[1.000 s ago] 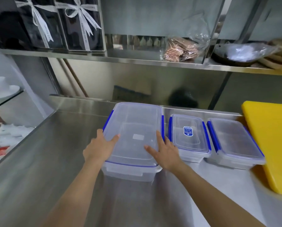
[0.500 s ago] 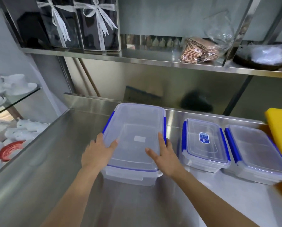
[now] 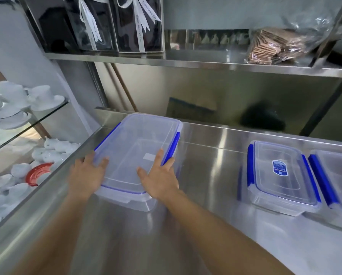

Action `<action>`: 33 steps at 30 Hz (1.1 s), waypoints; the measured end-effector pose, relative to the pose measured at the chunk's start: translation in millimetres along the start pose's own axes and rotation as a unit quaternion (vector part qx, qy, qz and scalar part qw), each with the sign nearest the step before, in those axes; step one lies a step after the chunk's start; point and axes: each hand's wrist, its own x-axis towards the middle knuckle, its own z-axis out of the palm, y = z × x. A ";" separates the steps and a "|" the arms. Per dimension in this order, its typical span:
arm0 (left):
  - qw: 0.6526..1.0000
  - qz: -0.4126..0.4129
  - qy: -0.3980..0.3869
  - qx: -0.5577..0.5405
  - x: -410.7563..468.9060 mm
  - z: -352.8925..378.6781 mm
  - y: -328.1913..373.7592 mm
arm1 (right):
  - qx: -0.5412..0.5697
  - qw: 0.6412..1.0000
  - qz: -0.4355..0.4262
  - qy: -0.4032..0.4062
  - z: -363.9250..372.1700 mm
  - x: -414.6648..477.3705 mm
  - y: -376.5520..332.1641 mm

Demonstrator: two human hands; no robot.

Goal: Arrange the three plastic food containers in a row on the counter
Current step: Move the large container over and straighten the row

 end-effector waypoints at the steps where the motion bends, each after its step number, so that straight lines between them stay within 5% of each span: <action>1: 1.000 -0.001 0.000 0.004 1.2 -1.8 0.0 | -0.002 1.000 0.000 -0.011 -2.0 0.5 -1.6; 5: 0.999 -0.017 0.032 0.035 -13.9 -5.7 9.2 | 0.017 0.998 -0.011 -0.052 -27.4 -6.1 14.1; 9: 0.992 0.088 0.088 -0.011 -36.4 -7.6 59.1 | 0.041 0.995 -0.022 0.092 -86.3 -27.3 59.4; 14: 0.940 0.229 -0.091 -0.237 -104.0 23.8 168.0 | -0.037 0.951 0.124 0.280 -152.5 -62.9 140.6; 19: 0.883 0.156 -0.345 -0.277 -165.6 97.0 236.4 | -0.128 0.914 0.249 0.293 -167.2 -90.7 197.5; 22: 0.844 0.076 -0.422 -0.321 -194.7 134.5 245.7 | -0.087 0.920 0.287 0.254 -168.8 -95.5 217.3; 33: 0.853 0.006 -0.328 -0.406 -180.6 150.5 205.8 | -0.042 0.941 0.199 0.270 -115.9 -73.8 203.4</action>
